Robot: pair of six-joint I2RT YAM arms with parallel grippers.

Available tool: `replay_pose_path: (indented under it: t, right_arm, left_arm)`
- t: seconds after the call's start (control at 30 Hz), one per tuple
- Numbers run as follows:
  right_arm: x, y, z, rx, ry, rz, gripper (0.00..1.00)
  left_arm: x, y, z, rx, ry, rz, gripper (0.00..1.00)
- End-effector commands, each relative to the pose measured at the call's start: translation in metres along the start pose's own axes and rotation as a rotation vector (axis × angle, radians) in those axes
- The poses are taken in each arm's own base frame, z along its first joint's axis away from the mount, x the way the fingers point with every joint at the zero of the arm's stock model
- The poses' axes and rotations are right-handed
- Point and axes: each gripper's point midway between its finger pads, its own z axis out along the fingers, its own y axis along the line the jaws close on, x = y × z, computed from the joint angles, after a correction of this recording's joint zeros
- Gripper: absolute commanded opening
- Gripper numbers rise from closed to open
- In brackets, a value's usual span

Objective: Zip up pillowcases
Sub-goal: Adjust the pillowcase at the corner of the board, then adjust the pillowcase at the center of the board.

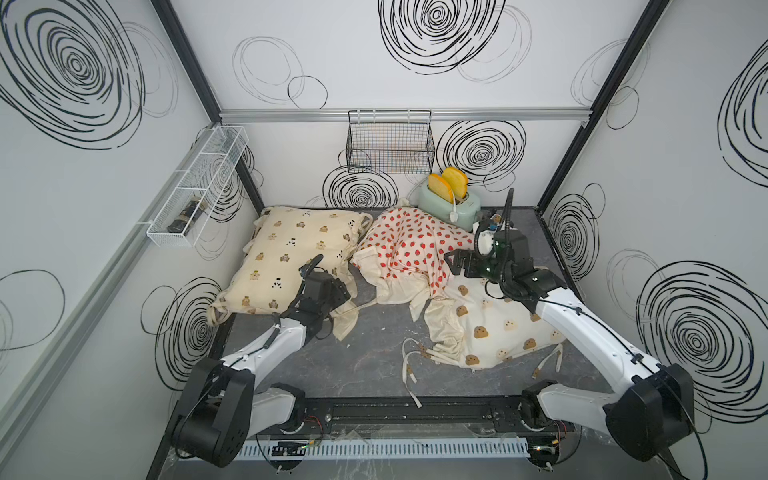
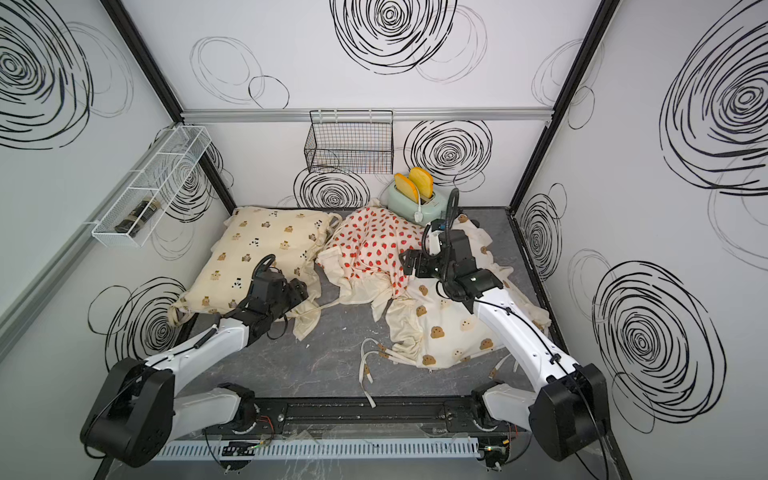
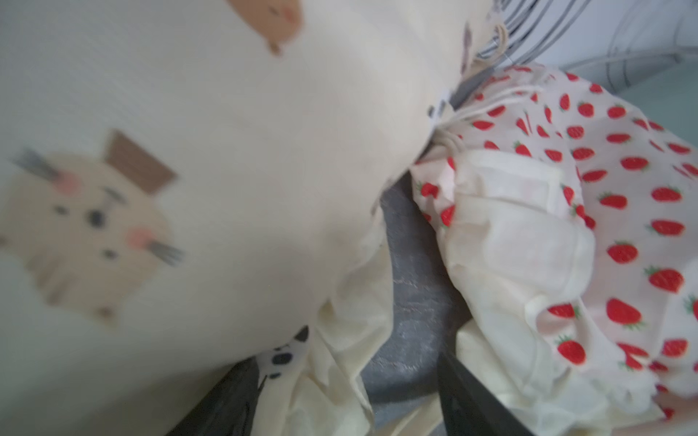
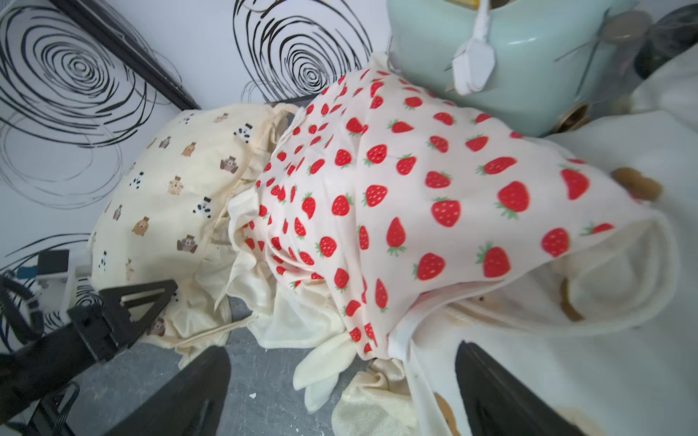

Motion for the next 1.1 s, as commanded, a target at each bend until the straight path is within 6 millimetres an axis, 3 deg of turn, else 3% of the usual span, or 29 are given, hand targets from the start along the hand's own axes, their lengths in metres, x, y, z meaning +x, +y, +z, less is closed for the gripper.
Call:
replay_pose_path:
  t: [0.0, 0.1, 0.23, 0.43, 0.73, 0.83, 1.07]
  right_arm:
    - [-0.025, -0.019, -0.007, 0.014, -0.047, 0.078, 0.98]
    - [-0.034, -0.051, -0.001, 0.055, -0.065, 0.148, 0.97]
    - [-0.043, -0.086, 0.007, 0.106, -0.082, 0.235, 0.98]
    - [-0.046, -0.117, 0.023, 0.143, -0.061, 0.308, 0.98]
    - [-0.053, -0.122, 0.049, 0.108, -0.034, 0.322, 0.88]
    - [-0.054, -0.12, 0.054, 0.094, -0.027, 0.33, 0.85]
    - [-0.051, -0.121, 0.061, 0.103, -0.015, 0.325, 0.83]
  left_arm:
    - [0.002, -0.051, -0.019, 0.135, -0.016, -0.035, 0.82]
    - [0.01, -0.094, -0.03, 0.269, -0.027, -0.059, 0.85]
    - [0.026, -0.141, -0.023, 0.376, 0.026, -0.078, 0.86]
    - [0.067, -0.18, 0.0, 0.448, 0.143, -0.089, 0.82]
    - [0.125, -0.203, 0.019, 0.476, 0.248, -0.06, 0.8]
    - [0.136, -0.198, 0.033, 0.404, 0.259, -0.038, 0.8]
    - [0.163, -0.2, 0.063, 0.306, 0.305, 0.025, 0.65]
